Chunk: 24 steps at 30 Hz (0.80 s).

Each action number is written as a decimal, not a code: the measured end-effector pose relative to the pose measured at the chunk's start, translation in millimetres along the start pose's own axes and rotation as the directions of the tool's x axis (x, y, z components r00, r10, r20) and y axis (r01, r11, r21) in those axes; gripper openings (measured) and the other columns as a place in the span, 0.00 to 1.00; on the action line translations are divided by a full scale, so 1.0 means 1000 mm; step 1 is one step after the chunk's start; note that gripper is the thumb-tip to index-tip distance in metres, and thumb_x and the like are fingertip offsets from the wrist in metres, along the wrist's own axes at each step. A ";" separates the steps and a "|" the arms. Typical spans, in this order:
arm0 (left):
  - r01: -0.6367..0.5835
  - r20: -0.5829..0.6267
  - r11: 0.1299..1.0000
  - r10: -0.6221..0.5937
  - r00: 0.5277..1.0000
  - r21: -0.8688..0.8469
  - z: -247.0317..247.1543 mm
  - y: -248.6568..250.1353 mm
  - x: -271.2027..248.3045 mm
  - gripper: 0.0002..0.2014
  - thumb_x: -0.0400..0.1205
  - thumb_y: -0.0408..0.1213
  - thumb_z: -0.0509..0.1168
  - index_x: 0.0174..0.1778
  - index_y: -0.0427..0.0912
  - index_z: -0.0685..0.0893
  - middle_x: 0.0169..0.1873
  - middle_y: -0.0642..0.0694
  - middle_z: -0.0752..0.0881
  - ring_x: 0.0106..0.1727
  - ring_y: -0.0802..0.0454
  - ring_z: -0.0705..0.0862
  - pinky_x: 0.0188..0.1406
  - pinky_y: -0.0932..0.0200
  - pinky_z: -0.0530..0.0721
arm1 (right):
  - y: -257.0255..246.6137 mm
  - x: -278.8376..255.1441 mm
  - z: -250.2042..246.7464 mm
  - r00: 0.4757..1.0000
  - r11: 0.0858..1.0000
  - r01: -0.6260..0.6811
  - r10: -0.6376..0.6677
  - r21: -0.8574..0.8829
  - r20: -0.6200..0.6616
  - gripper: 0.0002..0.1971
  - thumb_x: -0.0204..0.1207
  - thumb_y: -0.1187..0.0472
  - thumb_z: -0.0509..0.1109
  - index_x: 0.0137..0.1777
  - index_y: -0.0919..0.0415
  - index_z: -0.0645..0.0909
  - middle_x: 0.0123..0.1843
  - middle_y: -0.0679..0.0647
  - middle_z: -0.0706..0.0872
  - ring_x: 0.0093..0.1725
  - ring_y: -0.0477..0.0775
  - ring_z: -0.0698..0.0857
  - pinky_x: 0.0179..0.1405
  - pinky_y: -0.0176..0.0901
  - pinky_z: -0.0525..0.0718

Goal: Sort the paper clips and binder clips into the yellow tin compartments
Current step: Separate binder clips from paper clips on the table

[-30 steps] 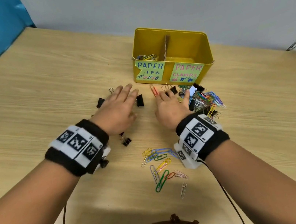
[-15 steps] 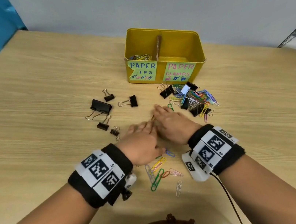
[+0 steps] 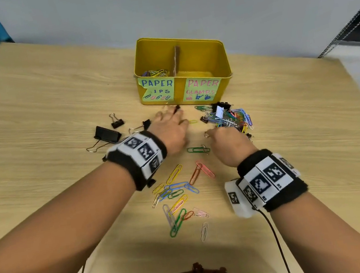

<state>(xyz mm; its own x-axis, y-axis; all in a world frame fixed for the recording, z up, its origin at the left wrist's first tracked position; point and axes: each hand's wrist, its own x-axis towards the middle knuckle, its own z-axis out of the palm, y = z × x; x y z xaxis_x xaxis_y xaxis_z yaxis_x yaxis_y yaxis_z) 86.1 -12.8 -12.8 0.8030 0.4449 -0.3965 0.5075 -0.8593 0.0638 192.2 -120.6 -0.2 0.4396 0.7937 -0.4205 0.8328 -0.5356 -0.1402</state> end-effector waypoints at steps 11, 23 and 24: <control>0.057 -0.066 0.991 -0.066 0.996 -0.124 0.001 -0.002 -0.019 0.32 0.82 0.29 0.51 0.83 0.41 0.49 0.84 0.41 0.47 0.85 0.41 0.46 0.83 0.41 0.47 | -0.033 0.003 0.001 0.979 0.986 0.169 -0.170 0.016 0.115 0.22 0.79 0.64 0.53 0.74 0.61 0.70 0.76 0.60 0.71 0.78 0.63 0.67 0.77 0.71 0.60; -0.098 0.209 0.989 0.120 0.971 -0.113 0.004 0.016 -0.038 0.34 0.81 0.34 0.53 0.83 0.49 0.48 0.84 0.46 0.43 0.85 0.43 0.40 0.80 0.36 0.40 | -0.012 0.019 -0.013 0.995 0.997 -0.005 0.013 -0.075 0.099 0.30 0.80 0.62 0.55 0.82 0.51 0.56 0.86 0.53 0.52 0.85 0.63 0.48 0.78 0.78 0.46; -0.127 0.244 0.986 0.150 0.958 -0.109 0.004 0.016 -0.037 0.32 0.81 0.34 0.53 0.82 0.52 0.53 0.84 0.47 0.46 0.85 0.42 0.43 0.80 0.34 0.43 | -0.017 0.018 -0.010 0.993 0.997 0.024 -0.015 -0.078 0.113 0.30 0.80 0.62 0.57 0.81 0.48 0.58 0.86 0.52 0.51 0.85 0.63 0.47 0.77 0.79 0.45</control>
<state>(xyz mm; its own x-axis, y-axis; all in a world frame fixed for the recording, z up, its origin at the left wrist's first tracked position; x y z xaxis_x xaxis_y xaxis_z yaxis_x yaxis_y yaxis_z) 62.8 -44.0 -0.6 0.7695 0.2361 -0.5935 0.4328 -0.8760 0.2127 189.6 -94.5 4.0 0.3862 0.7637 -0.5173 0.8668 -0.4922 -0.0796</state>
